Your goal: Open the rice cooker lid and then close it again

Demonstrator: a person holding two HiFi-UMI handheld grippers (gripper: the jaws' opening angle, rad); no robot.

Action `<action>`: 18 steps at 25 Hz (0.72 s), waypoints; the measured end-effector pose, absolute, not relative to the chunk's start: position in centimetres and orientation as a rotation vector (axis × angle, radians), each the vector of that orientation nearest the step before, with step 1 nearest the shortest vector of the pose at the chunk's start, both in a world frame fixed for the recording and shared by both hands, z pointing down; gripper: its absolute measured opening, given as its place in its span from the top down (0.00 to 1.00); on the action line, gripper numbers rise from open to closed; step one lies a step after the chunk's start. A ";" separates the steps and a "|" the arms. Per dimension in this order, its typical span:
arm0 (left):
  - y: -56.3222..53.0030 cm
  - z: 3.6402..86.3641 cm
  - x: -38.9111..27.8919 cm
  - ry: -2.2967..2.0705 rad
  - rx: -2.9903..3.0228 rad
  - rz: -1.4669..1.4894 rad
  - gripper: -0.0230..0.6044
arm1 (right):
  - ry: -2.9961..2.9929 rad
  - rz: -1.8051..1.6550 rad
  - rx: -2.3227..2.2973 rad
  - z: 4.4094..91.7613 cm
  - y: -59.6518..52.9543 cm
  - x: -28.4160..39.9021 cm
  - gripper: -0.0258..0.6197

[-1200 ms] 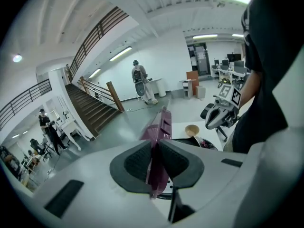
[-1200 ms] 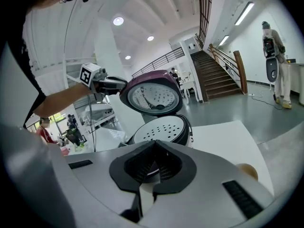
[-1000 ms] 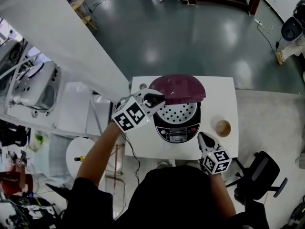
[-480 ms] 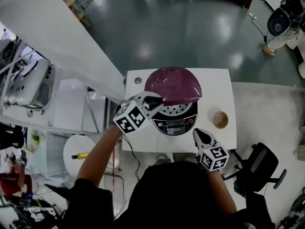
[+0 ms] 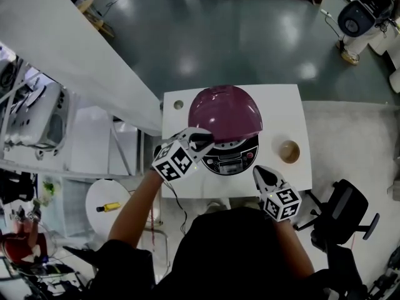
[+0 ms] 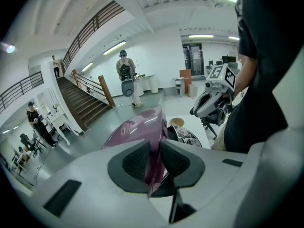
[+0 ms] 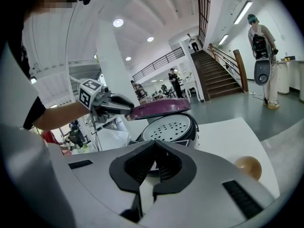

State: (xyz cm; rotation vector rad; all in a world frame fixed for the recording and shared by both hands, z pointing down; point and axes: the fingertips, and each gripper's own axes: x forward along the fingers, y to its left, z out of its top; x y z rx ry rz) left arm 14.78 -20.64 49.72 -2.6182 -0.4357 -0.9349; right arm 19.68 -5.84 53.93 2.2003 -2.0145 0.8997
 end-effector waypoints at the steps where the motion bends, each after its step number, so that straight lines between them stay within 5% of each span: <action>1: -20.5 49.9 14.7 -0.438 -2.624 -0.938 0.86 | -2.016 0.900 2.197 53.9 -5.9 19.7 0.96; 18: -18.6 54.2 13.8 -0.509 -2.660 -1.039 0.86 | -1.999 0.920 2.176 54.7 -6.1 20.0 0.96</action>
